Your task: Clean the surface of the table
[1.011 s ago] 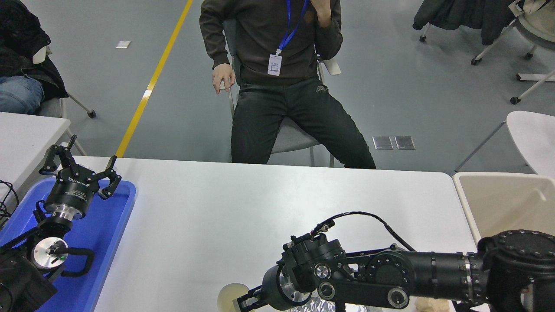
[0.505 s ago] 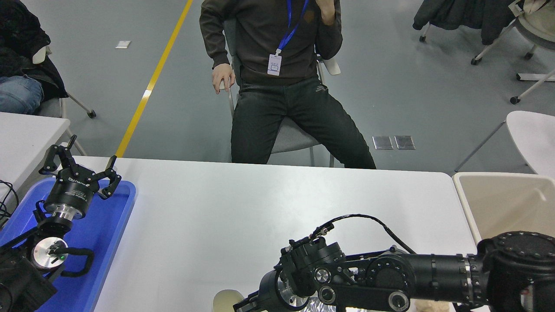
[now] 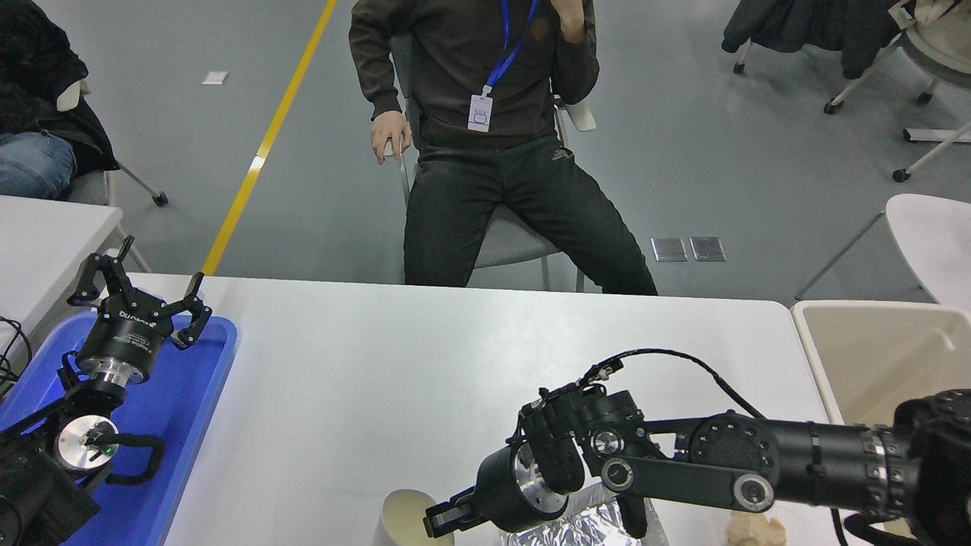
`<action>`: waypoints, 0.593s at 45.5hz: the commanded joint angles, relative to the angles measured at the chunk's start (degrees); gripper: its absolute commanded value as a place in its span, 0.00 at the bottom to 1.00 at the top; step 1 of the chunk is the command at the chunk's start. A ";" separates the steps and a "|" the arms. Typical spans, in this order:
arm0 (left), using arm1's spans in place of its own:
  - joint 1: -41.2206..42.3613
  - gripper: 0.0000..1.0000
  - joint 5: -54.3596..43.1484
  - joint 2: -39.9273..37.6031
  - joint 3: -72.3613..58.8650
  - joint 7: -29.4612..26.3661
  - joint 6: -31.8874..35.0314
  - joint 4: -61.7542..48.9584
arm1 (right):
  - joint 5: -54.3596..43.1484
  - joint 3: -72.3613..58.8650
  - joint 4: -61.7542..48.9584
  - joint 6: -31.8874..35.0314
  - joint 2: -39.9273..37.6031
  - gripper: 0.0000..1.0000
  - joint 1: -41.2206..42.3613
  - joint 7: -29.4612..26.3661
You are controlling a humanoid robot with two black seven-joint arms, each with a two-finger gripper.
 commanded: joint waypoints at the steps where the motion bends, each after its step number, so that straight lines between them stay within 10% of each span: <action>1: 0.00 1.00 0.00 -0.01 0.00 0.00 0.00 0.00 | 2.24 4.21 4.80 3.70 -7.99 0.00 2.12 -0.59; 27: 0.00 1.00 0.00 -0.01 0.00 0.00 0.00 0.00 | 5.50 9.66 10.87 5.90 -19.94 0.00 9.77 -1.47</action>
